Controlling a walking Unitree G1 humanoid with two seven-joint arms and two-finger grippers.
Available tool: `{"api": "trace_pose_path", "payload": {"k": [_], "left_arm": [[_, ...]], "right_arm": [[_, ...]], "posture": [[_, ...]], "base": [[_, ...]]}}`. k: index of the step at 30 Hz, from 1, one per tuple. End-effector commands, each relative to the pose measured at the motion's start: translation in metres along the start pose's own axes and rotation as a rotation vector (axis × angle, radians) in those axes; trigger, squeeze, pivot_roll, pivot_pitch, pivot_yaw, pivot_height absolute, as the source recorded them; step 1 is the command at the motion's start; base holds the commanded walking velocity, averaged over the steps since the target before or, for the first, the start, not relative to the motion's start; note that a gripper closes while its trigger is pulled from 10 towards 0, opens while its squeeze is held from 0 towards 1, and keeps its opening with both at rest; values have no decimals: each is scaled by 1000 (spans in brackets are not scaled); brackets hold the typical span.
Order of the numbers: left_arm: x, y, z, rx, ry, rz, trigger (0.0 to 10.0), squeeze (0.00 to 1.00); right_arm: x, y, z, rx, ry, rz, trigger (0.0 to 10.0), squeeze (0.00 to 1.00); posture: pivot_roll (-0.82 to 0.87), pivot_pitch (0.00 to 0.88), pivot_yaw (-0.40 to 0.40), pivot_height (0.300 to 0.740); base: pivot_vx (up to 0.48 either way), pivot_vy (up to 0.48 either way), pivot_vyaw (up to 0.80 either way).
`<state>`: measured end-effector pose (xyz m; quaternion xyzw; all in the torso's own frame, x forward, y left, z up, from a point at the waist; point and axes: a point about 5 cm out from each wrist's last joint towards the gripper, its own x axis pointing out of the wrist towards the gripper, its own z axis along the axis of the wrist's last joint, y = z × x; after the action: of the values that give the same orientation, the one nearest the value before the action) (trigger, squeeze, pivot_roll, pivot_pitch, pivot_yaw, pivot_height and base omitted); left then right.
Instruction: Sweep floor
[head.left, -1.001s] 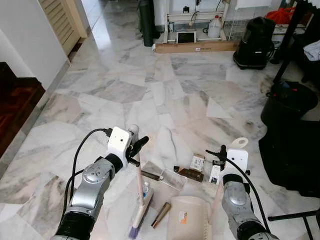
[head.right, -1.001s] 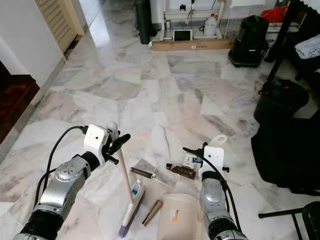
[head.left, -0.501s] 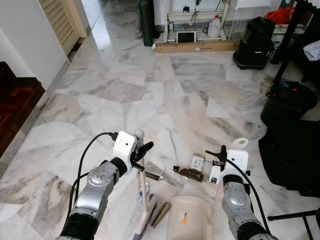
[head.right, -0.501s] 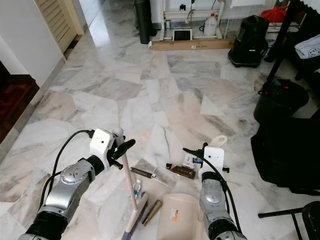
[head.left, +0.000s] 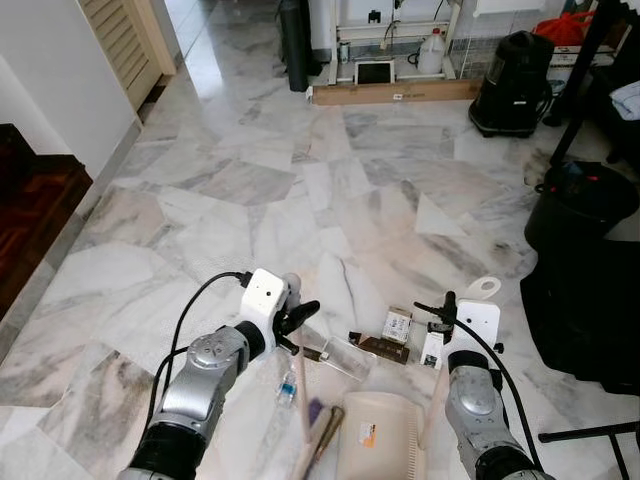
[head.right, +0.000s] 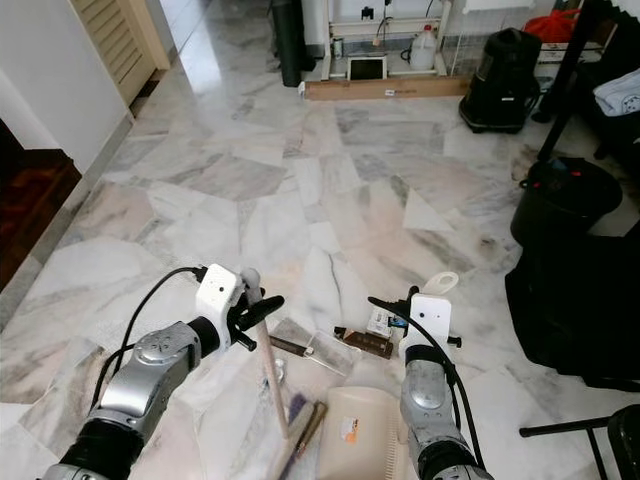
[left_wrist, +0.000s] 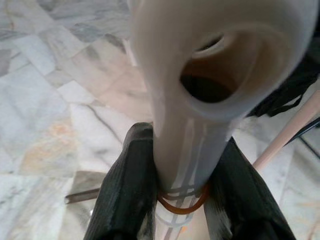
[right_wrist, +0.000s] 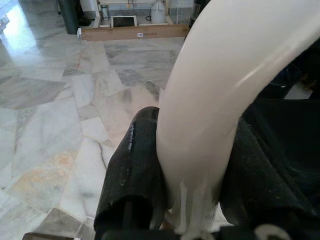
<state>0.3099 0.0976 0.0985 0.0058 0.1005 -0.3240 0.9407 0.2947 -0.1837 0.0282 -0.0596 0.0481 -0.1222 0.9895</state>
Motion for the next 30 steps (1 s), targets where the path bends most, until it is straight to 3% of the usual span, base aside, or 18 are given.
{"api": "trace_pose_path", "payload": {"k": [1,5,15,21,30], "left_arm": [[1,-2,3,-49,-17,-23,10000,0],[9,-7,16,-119,-74,-37,10000,0],[10,-10,25,-117,-112,-47,10000,0],[2,10,43,30,-252,126,10000,0],[-9,18,53,85,-361,233,10000,0]], "right_arm": [[-29,-5,-47,-16,246,-21,10000,0],[-29,-5,-47,-8,243,-29,10000,0],[-27,-6,-45,-2,242,-33,10000,0],[-14,-4,-28,76,154,-8,10000,0],[-5,-6,-15,90,95,-6,10000,0]], "posture": [[87,149,122,740],[84,147,124,740],[85,130,121,740],[80,104,109,740],[74,83,92,740]], "base": [[0,0,0],[0,0,0],[0,0,0],[0,0,0],[0,0,0]]}}
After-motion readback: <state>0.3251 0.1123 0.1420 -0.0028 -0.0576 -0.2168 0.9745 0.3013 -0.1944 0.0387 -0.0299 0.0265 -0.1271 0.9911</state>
